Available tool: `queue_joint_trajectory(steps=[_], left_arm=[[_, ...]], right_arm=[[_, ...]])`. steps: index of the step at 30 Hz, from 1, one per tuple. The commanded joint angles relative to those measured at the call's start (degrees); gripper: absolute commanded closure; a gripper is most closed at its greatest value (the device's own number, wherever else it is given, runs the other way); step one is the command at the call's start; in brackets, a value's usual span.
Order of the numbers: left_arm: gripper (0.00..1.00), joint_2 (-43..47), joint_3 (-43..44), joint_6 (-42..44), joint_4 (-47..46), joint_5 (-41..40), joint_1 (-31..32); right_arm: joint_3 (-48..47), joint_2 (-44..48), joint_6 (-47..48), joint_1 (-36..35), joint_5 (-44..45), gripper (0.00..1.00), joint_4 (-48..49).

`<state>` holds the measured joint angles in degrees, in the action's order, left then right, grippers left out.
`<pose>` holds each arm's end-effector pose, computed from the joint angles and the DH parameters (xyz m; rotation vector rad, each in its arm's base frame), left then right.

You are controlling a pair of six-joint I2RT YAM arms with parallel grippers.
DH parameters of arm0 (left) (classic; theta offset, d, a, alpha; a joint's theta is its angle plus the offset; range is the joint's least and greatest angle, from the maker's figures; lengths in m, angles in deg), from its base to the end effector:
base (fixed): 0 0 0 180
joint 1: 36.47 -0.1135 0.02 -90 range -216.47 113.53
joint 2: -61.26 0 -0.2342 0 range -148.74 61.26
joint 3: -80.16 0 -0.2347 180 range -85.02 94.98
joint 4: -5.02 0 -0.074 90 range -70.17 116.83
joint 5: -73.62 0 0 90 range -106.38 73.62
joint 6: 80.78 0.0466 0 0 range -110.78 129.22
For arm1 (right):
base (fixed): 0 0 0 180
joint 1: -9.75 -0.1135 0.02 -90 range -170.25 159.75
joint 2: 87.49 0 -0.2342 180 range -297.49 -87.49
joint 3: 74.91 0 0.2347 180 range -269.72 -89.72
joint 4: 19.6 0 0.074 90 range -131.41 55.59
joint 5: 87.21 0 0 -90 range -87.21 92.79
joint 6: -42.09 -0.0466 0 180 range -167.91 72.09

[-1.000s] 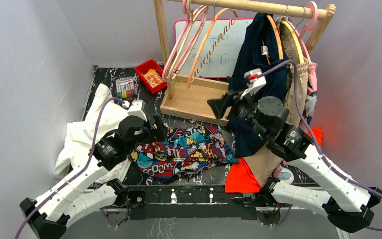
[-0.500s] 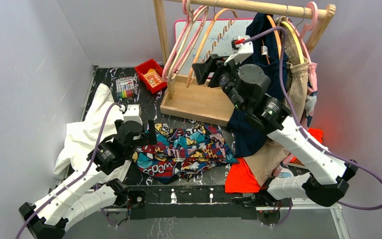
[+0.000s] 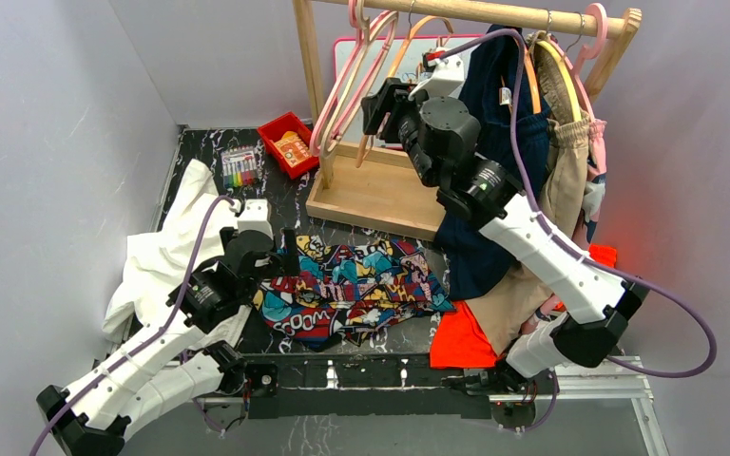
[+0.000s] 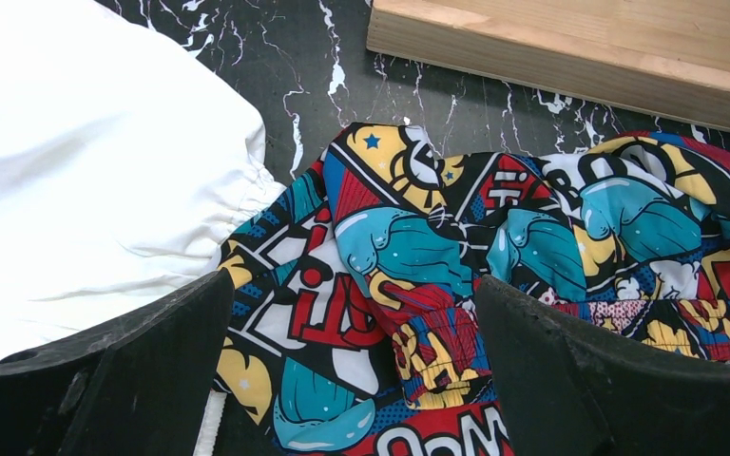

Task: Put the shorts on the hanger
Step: Pick up the hanger from the clothesline.

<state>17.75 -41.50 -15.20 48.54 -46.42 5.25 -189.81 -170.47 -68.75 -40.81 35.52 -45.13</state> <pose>0.1479 -0.1006 0.2799 -0.0135 2.0047 -0.1951 0.2120 0.2181 0.4826 0.0871 1.5027 0.5921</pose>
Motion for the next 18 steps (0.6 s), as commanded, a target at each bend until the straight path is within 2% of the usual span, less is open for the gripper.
queue_joint_trajectory(steps=[1, 7, 18], left_arm=[[0.02, 1.2, 0.1, 0.6, -0.8, -0.6, -0.2], [0.02, 0.9, 0.1, 0.8, -0.9, 0.0, -0.2], [0.02, 0.5, 0.1, 0.8, -1.2, 0.6, -0.2]], right_arm=[[-3.0, -1.0, 0.0, 1.3, 3.2, 0.34, -0.1], [-2.6, -1.0, 0.6, 2.1, 4.4, 0.39, -1.1], [2.9, 5.3, 6.2, 2.6, 9.5, 0.49, 0.2]])
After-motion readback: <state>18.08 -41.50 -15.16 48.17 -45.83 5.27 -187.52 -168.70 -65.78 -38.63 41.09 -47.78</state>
